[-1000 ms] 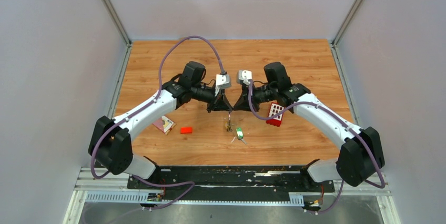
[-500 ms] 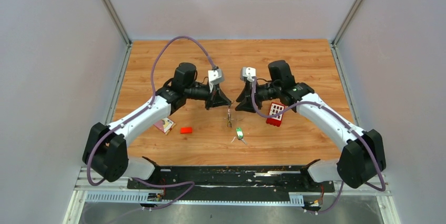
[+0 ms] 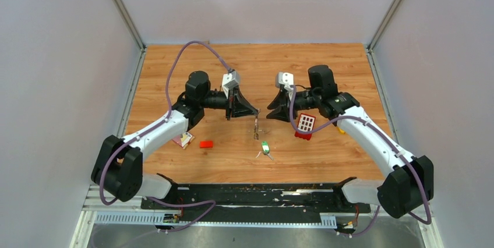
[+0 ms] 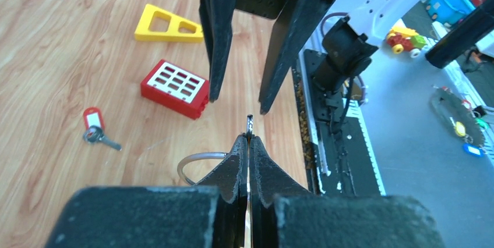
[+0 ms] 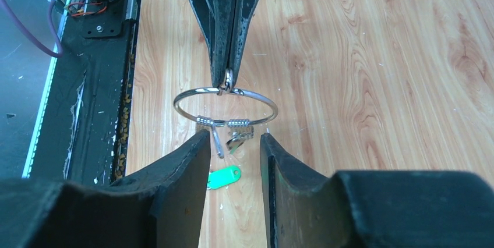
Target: Put the keys on the keyring
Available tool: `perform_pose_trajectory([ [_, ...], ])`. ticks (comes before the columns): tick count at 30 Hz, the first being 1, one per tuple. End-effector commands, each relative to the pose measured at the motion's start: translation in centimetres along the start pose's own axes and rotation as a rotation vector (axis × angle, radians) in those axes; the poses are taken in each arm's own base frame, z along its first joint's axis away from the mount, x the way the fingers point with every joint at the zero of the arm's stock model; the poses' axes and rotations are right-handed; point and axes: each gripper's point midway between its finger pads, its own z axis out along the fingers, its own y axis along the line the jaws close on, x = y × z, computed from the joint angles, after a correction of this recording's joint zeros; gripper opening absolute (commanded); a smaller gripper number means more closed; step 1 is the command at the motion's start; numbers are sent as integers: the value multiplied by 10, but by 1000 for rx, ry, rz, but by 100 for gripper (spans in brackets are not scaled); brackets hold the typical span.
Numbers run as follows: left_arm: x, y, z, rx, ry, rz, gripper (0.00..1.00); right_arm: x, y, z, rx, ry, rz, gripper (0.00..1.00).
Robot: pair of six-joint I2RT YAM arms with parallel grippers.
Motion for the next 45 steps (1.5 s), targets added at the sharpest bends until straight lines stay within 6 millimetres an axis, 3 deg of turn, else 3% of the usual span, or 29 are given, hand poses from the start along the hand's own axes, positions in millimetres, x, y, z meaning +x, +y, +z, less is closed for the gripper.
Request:
perform_pose_trajectory([
  [1, -29, -22, 0, 108, -75, 41, 0, -21, 13, -7, -55, -46, -91, 37],
  [11, -41, -32, -1, 143, -131, 48, 0, -34, 27, -7, -128, -111, -64, 35],
  [19, -45, -30, 1, 102, -199, 107, 0, -42, 27, 3, -159, -163, 20, 40],
  [28, -42, -32, 5, 85, -261, 135, 0, -37, 25, 12, -160, -152, 44, 31],
  [45, -26, -26, 7, 57, -231, 164, 0, -49, 25, 0, -123, -151, -12, 20],
])
